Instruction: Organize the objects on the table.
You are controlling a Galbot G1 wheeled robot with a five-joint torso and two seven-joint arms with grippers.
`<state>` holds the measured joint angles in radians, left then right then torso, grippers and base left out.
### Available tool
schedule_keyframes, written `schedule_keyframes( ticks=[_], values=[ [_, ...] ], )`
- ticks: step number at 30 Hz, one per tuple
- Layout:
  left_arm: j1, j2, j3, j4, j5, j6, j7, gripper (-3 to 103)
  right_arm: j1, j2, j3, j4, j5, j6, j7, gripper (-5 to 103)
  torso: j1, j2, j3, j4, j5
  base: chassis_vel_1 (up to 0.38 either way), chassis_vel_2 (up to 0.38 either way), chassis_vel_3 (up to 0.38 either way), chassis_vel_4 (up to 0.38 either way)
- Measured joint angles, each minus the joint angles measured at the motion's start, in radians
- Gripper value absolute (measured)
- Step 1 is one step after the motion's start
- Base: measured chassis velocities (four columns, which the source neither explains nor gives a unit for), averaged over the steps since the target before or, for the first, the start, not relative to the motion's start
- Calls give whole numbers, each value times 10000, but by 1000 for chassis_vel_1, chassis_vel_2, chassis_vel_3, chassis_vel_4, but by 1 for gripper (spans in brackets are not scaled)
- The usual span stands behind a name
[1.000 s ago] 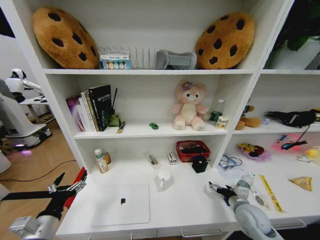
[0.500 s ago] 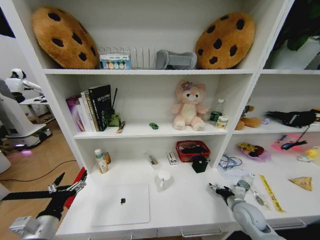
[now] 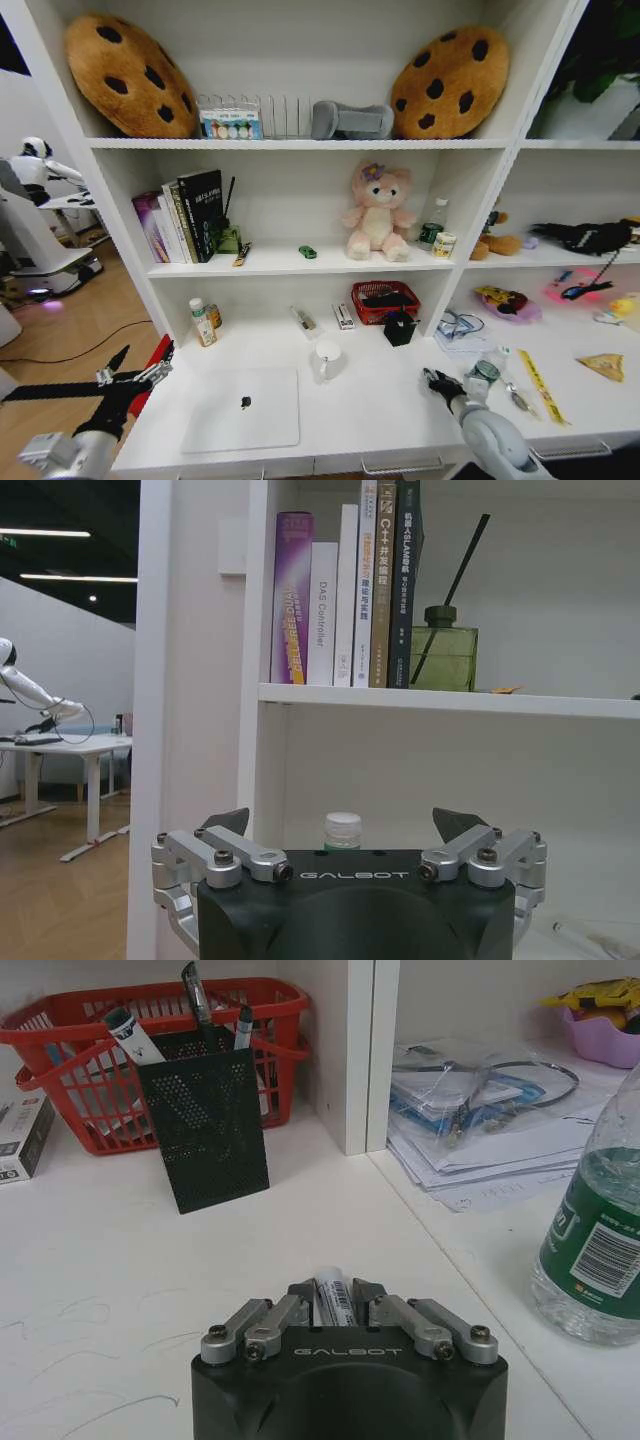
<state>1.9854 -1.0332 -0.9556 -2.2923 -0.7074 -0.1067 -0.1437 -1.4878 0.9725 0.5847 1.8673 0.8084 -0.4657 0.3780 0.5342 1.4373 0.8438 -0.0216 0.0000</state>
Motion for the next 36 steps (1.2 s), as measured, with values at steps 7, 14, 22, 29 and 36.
schedule_keyframes(
  ticks=[7,14,22,29,36],
  values=[
    [0,0,0,0,0,1,-1,100,26,-140,148,193,-43,115,-17,13,1,-1,2,1,6,0,0,0,0],
    [0,0,0,0,0,0,0,100,68,-187,303,573,-1892,2049,-627,13,1,-1,2,0,1,0,0,0,0],
    [0,0,0,-1,0,0,0,100,1069,-305,-147,326,-3787,4431,-1291,13,1,-1,2,0,1,0,0,0,0],
    [0,0,0,0,0,0,0,100,2869,-367,-1093,-781,-4914,5251,-1615,13,1,-1,2,1,-2,0,0,0,0],
    [0,0,0,0,0,-1,0,100,4806,-302,-2460,-2826,-5173,5620,-1697,13,1,-1,2,0,3,0,0,0,0]
  ],
)
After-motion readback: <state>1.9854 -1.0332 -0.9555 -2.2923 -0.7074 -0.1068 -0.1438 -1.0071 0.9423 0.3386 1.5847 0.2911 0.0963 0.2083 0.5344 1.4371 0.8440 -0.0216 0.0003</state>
